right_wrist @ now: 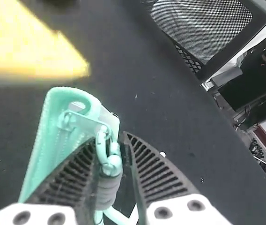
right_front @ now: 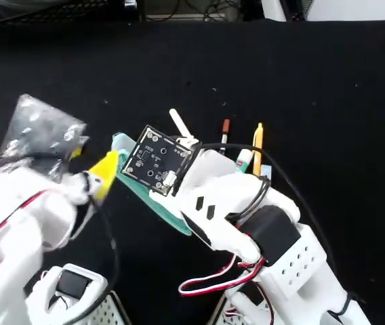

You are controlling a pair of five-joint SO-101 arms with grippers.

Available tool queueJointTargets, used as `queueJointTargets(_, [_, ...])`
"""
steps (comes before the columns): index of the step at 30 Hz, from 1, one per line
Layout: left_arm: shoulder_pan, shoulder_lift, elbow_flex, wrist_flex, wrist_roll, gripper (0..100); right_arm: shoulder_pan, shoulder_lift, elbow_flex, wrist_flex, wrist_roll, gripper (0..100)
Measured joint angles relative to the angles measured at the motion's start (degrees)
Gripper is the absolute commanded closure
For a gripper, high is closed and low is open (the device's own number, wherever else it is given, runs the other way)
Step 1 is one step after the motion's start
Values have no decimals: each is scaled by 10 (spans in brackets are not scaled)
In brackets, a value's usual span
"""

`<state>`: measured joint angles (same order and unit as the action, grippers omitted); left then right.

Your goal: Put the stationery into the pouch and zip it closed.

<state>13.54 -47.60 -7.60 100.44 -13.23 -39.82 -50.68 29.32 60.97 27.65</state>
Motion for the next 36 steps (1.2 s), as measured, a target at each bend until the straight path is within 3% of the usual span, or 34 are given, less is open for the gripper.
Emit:
queueJointTargets(8, [-48, 8, 43, 0, -25, 840, 0, 0, 0, 3, 0, 986])
queueJointTargets(19, [-54, 9, 66, 0, -31, 845, 0, 1, 0, 4, -1, 986])
queueJointTargets(22, [-43, 9, 66, -1, -32, 858, 0, 1, 0, 4, -1, 986])
queueJointTargets(26, [-7, 9, 77, -1, -33, 977, 0, -9, 4, 7, -1, 986])
queueJointTargets(36, [14, 3, 127, -21, -34, 970, 1, -109, 7, 78, 1, 986])
